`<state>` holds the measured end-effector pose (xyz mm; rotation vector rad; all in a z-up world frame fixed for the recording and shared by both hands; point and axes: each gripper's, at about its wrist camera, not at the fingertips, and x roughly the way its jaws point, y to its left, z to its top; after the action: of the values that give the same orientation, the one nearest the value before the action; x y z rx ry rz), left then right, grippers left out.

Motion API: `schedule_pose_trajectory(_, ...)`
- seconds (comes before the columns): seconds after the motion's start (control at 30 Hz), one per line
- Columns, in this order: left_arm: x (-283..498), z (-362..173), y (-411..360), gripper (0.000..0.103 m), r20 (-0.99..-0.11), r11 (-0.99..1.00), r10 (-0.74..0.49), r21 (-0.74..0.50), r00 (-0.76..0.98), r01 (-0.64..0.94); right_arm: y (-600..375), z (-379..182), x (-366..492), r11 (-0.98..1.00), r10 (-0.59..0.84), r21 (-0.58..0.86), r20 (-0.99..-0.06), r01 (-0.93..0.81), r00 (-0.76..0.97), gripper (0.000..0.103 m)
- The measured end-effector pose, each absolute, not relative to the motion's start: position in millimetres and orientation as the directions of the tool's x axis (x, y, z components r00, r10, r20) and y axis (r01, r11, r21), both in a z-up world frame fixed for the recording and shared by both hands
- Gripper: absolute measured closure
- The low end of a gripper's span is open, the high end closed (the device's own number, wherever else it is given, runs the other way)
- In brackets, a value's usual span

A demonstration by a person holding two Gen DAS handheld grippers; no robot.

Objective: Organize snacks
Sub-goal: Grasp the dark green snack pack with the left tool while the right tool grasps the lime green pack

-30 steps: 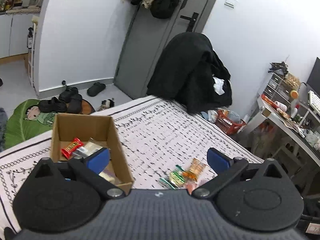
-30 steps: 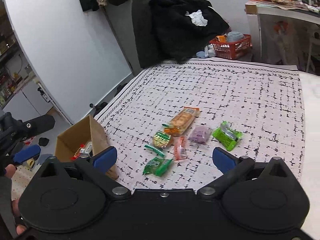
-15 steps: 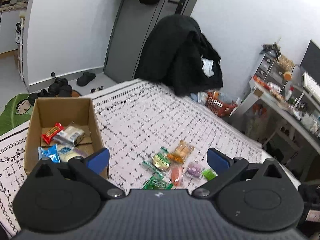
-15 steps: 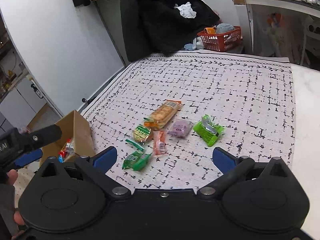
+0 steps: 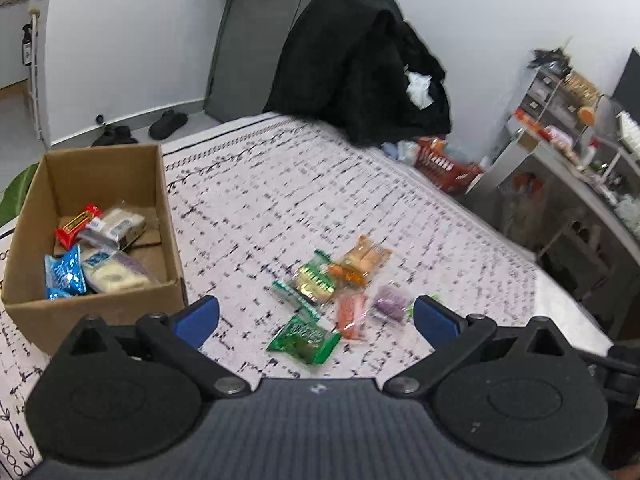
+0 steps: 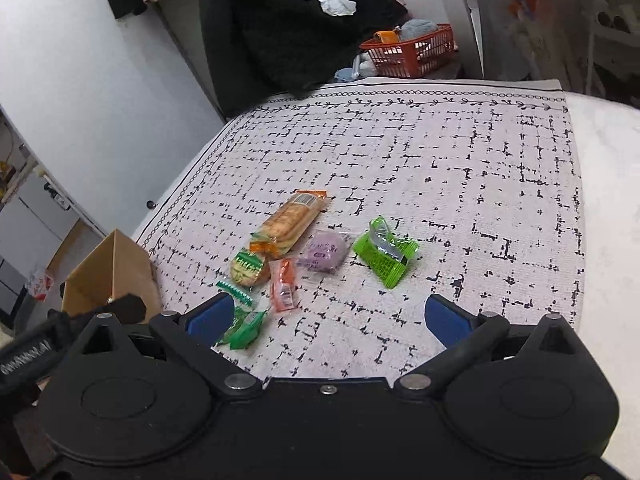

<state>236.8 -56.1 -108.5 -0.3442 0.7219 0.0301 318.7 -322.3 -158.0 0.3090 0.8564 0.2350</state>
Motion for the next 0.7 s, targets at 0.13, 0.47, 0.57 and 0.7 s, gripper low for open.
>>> schedule_pose_trajectory(0.13,244.9,-116.5,-61.7,0.000,-0.672,0.950,-0.056,-0.264,0.738,-0.169,-323.7,-169.2,331.7,0.944,0.275,0.330,-0.733,-0.028,0.623,0.005)
schedule_pose_trajectory(0.47,271.0,-149.9,-80.9,0.002,-0.735,0.955,-0.053,-0.235,0.676,-0.181,-334.0,-197.0,359.7,0.921,0.298,0.389,-0.746,0.027,0.596,0.012)
schedule_pose_trajectory(0.57,281.0,-160.8,-86.5,0.004,-0.751,0.961,-0.045,-0.214,0.658,-0.178,-334.8,-204.4,366.9,0.913,0.314,0.407,-0.743,0.027,0.591,0.017)
schedule_pose_trajectory(0.7,291.4,-174.3,-90.1,0.007,-0.773,0.962,-0.028,-0.193,0.634,-0.193,-337.4,-214.2,375.3,0.903,0.331,0.428,-0.738,0.029,0.589,0.025)
